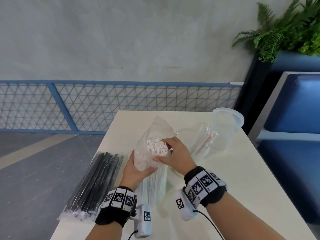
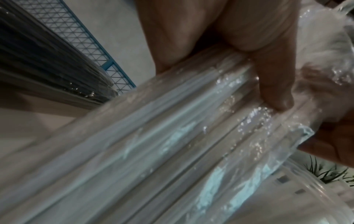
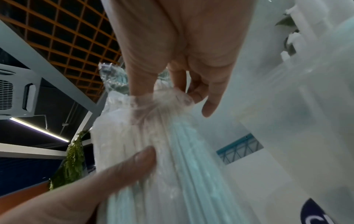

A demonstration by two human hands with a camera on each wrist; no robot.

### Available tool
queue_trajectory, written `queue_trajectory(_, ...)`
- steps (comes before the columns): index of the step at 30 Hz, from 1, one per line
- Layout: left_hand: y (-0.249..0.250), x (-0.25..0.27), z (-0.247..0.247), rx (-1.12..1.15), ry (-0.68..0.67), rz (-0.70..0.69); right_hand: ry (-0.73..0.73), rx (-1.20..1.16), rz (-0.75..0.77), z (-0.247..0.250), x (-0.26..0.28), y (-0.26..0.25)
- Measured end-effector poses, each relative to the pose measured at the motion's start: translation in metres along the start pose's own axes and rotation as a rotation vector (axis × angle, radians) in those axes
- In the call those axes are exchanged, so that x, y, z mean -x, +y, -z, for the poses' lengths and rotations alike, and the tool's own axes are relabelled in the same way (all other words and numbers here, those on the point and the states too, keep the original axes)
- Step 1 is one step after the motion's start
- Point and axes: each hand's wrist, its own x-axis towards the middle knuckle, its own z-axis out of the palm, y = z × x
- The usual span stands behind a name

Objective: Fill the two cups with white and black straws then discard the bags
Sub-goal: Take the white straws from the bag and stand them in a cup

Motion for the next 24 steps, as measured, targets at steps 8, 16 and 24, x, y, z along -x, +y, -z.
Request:
queue_trajectory(8, 0.0, 0.0, -0.002, -0.006, 0.015, -0.04, 0.105, 0.087, -0.026, -0.025, 0.009, 0.016)
queue_trajectory(16, -0.002, -0.001, 0.001, -0.025, 0.019, -0.043, 0.099, 0.102, 0.033, -0.026, 0.008, 0.016)
queue_trajectory(24, -0.004, -0.002, 0.001, -0.07, 0.009, -0.026, 0.206, -0.072, 0.063, -0.012, -0.004, 0.002)
